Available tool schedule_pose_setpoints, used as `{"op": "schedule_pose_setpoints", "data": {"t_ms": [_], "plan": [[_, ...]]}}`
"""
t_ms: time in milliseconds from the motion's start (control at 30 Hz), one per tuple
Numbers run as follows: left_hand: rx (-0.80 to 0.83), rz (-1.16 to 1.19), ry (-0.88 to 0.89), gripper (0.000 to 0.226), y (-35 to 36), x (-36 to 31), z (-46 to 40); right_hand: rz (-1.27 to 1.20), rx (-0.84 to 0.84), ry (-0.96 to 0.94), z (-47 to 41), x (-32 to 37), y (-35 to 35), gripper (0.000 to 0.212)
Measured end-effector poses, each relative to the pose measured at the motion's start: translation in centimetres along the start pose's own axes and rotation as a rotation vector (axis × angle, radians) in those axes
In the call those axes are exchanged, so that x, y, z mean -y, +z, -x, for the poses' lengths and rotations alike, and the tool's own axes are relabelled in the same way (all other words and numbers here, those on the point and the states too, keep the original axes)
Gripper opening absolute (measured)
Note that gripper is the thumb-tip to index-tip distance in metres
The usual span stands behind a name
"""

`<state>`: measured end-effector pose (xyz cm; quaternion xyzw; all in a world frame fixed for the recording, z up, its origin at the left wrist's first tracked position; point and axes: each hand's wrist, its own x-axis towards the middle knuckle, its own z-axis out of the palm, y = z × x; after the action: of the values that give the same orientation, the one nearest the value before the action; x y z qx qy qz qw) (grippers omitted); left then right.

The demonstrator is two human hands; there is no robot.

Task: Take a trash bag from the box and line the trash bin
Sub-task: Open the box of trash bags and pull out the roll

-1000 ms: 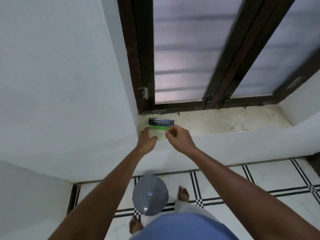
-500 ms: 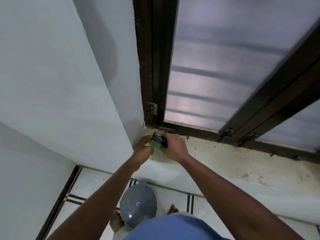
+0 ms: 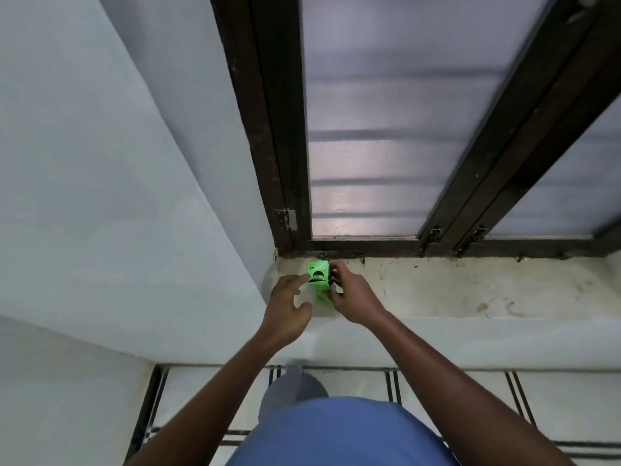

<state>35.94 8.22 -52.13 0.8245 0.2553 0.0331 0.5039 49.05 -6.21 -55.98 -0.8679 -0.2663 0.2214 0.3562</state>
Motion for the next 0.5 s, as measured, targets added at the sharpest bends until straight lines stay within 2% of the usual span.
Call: {"op": "schedule_pose_setpoints", "data": {"t_ms": [100,167,267,500], "plan": [[0.13,0.069,0.033,0.076,-0.8,-0.7,-1.1,0.018,-0.01,0.02,0.7,-0.2,-0.2,0.062],[0.162,-0.059,0.098,0.077,-1.0,-1.0,-2.6,0.04,-0.004,0.025,1.0,-0.4,-0.3,0.063],[0.149,-0.244,0.132,0.055,-0.8,-1.5,-4.5,0.047,-0.02,0.029,1.2,-0.4,-0.3,0.062],[0.088,-0.291,0.045,0.026,-0.2,-3.9,-6.0,-0.039,-0.105,-0.009,1.7,0.6,-0.4,0.069]]}}
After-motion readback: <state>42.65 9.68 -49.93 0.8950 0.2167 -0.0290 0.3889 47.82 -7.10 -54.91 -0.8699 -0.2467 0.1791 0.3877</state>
